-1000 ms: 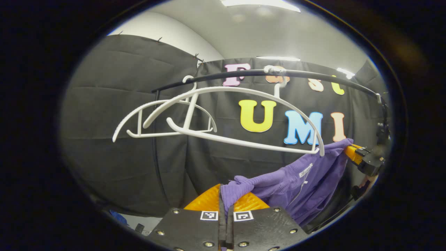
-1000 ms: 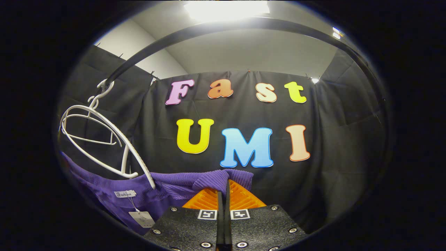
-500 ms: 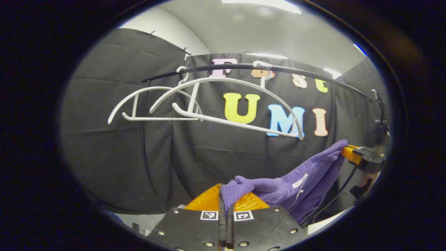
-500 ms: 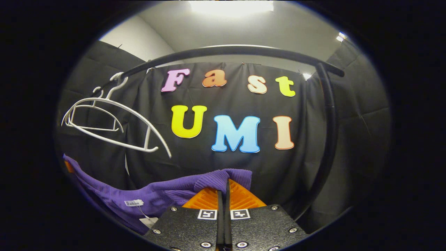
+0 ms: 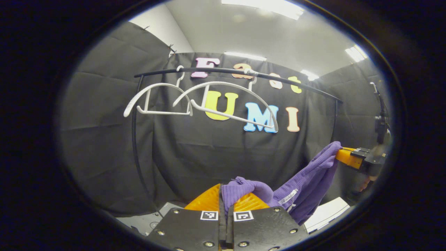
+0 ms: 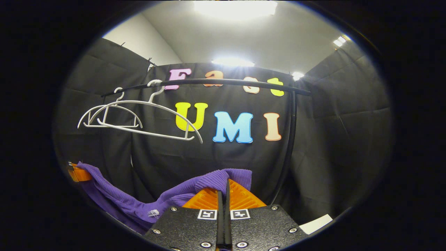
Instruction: Grasp the clothes on the hanger with both hands and then place them into the laundry hamper below.
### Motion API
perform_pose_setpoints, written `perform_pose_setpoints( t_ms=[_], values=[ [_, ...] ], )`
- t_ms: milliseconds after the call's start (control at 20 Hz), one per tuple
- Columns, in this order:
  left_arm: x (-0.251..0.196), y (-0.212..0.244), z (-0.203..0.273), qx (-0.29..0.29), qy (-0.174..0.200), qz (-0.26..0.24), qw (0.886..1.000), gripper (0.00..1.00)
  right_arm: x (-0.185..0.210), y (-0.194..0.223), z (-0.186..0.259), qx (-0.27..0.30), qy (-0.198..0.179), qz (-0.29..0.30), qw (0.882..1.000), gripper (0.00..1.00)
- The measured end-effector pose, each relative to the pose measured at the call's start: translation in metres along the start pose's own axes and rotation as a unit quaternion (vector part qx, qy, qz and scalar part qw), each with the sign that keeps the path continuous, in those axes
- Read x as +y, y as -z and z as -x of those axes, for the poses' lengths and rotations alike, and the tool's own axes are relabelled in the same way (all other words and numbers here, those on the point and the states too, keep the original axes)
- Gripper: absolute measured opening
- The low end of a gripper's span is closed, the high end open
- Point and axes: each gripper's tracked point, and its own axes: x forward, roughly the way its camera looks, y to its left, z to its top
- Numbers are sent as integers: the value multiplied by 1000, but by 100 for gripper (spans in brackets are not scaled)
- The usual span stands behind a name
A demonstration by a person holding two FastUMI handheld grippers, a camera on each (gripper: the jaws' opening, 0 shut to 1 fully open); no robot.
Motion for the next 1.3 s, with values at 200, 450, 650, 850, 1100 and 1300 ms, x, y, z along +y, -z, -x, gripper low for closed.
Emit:
perform_pose_setpoints(
  t_ms=[200,450,650,850,1100,1300],
  values=[
    [-2,32,17,29,25,-10,999,1,34,42,38,50,-23,-29,998,0],
    [-6,94,17,90,52,-21,994,1,54,99,63,115,-49,-15,992,0],
    [-15,147,12,133,73,-31,988,1,62,151,69,175,-60,-36,982,0],
    [-18,192,-8,171,87,-36,981,1,69,201,63,229,-61,-47,970,0],
    [-23,253,-29,220,98,-50,969,1,72,261,73,288,-40,-79,953,0],
    [-15,315,-34,250,96,-56,962,1,69,302,77,325,-27,-97,940,0]
  ],
)
